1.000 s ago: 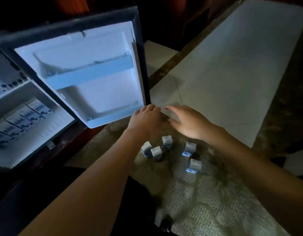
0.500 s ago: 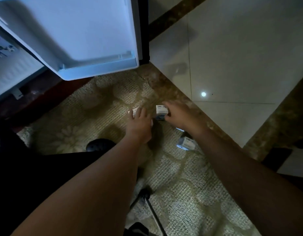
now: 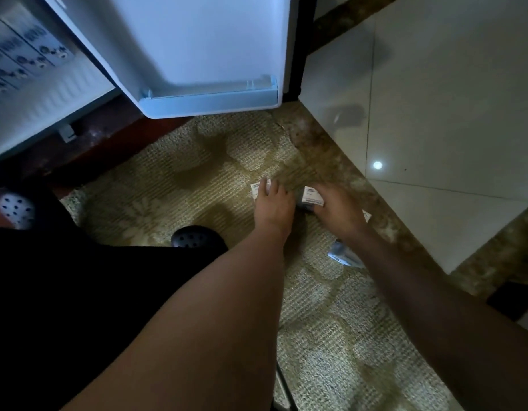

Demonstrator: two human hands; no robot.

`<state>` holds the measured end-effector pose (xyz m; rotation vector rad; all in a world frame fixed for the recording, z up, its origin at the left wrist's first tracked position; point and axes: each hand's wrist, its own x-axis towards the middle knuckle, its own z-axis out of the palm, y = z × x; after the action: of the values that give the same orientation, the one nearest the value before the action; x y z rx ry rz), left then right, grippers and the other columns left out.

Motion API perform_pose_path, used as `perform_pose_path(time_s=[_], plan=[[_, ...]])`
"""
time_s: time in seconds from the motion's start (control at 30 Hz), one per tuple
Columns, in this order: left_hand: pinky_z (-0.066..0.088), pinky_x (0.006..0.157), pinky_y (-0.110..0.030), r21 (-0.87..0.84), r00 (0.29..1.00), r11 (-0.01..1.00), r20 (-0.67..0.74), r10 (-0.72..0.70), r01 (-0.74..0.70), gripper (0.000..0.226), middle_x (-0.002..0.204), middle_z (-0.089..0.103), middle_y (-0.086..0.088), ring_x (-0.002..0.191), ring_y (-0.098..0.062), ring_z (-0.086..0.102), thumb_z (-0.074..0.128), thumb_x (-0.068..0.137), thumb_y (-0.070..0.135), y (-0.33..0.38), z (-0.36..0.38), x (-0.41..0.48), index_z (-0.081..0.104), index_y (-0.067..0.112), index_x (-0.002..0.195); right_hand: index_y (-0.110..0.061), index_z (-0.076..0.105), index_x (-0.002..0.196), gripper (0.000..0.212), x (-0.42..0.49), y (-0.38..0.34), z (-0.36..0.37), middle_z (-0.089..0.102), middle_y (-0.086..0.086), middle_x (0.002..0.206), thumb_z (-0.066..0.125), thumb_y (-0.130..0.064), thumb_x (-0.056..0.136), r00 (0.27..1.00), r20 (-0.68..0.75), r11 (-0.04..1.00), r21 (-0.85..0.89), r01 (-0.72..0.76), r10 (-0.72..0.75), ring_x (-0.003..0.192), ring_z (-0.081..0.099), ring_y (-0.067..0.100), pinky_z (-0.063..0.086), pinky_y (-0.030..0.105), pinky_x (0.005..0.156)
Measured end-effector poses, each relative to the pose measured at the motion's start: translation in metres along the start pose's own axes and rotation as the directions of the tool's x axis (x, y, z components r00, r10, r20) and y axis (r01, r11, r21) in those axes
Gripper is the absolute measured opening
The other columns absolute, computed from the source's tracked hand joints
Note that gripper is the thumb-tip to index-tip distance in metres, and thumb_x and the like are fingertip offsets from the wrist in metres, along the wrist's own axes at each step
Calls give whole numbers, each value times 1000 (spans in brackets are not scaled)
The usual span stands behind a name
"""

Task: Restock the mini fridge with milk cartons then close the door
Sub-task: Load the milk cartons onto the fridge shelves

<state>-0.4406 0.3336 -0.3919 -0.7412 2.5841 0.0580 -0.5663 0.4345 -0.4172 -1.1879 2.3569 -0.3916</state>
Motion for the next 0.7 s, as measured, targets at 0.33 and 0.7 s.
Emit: perform_pose_path(time_s=[0.33,0.7], plan=[[47,82,-38,-95,975,981,-162,151,-168,25,114,66,-3,103,-27,64,57,96,27,3,-73,-39,60,23,120,-26,66,123,41,-65,-13,-50,65,-6,108,71,-10,86,990,-99,937,344,-56,95,94,65,7,51,13,67],[51,81,-34,-105,832,885,-407,379,-454,33,114,63,8,91,-15,62,57,94,39,-8,-209,-101,55,29,126,-24,65,128,47,-137,-54,-192,61,-11,113,74,-12,83,940,-338,938,305,163,-53,99,61,3,52,22,81]])
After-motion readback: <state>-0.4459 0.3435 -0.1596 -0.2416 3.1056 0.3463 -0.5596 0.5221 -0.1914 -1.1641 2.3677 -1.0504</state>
